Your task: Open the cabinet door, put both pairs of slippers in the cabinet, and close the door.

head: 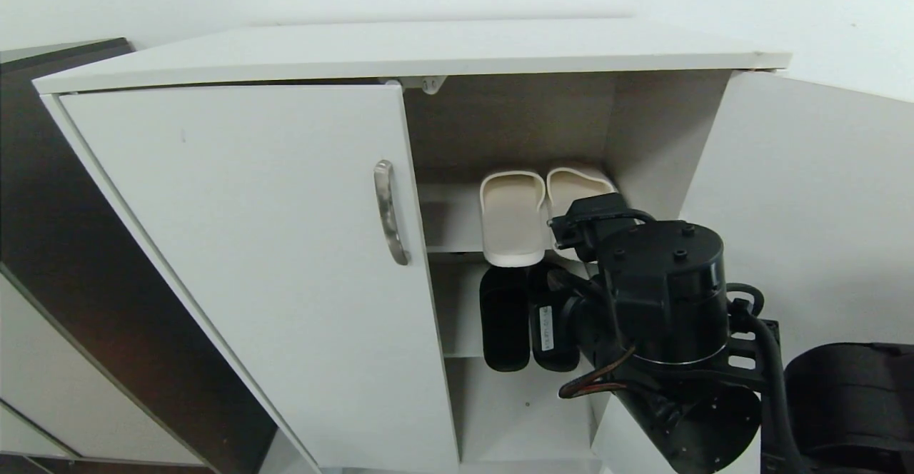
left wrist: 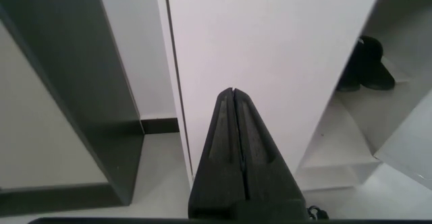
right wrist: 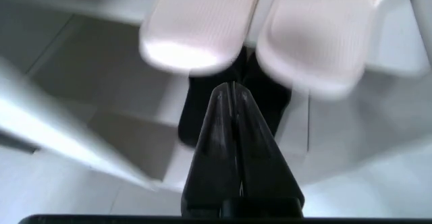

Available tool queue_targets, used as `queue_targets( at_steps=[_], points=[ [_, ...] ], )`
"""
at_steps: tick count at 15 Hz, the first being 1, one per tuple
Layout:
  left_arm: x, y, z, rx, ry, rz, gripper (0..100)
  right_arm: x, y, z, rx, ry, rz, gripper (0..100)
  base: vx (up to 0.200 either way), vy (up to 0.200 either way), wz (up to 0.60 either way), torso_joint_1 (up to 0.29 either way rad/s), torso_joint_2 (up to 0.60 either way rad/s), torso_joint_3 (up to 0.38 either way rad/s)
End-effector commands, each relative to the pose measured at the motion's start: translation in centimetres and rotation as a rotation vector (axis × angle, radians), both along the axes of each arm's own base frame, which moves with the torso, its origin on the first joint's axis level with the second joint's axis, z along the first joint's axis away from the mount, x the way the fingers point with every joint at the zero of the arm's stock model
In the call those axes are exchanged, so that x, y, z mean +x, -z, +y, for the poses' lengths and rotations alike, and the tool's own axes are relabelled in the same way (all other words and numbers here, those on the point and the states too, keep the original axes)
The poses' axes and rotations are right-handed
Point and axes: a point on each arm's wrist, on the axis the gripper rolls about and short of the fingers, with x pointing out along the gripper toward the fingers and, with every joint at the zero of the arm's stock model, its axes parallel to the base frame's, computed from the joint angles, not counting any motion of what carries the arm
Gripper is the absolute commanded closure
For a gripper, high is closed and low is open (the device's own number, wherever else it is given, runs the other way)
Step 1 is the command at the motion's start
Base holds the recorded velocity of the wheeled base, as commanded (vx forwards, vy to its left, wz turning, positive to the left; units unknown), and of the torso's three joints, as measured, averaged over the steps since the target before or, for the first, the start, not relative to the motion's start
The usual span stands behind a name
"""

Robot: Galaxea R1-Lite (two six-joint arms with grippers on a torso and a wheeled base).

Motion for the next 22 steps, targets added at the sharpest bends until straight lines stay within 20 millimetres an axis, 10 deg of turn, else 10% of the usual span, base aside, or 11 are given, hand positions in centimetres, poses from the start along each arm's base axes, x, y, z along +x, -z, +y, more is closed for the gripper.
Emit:
queue_targets(
  at_steps=[1, 12, 22],
  points=[
    [0.0, 0.0, 0.0, 0.0, 0.0, 0.0, 100, 0.0, 0.1, 0.1, -0.003, 0.0, 0.002, 100, -0.2, 0.0, 0.0, -0.007, 0.0, 0.007],
    [0.0, 0.0, 0.0, 0.0, 0.0, 0.0, 100, 0.2, 0.4, -0.2, 0.021, 0.007, -0.017, 100, -0.2, 0.0, 0.0, 0.001, 0.0, 0.002],
    [0.0, 0.0, 0.0, 0.001, 0.001, 0.0, 100, 1.2, 1.0, -0.9, 0.019, 0.04, -0.015, 100, 0.0, 0.0, 0.0, 0.0, 0.0, 0.0]
  ],
)
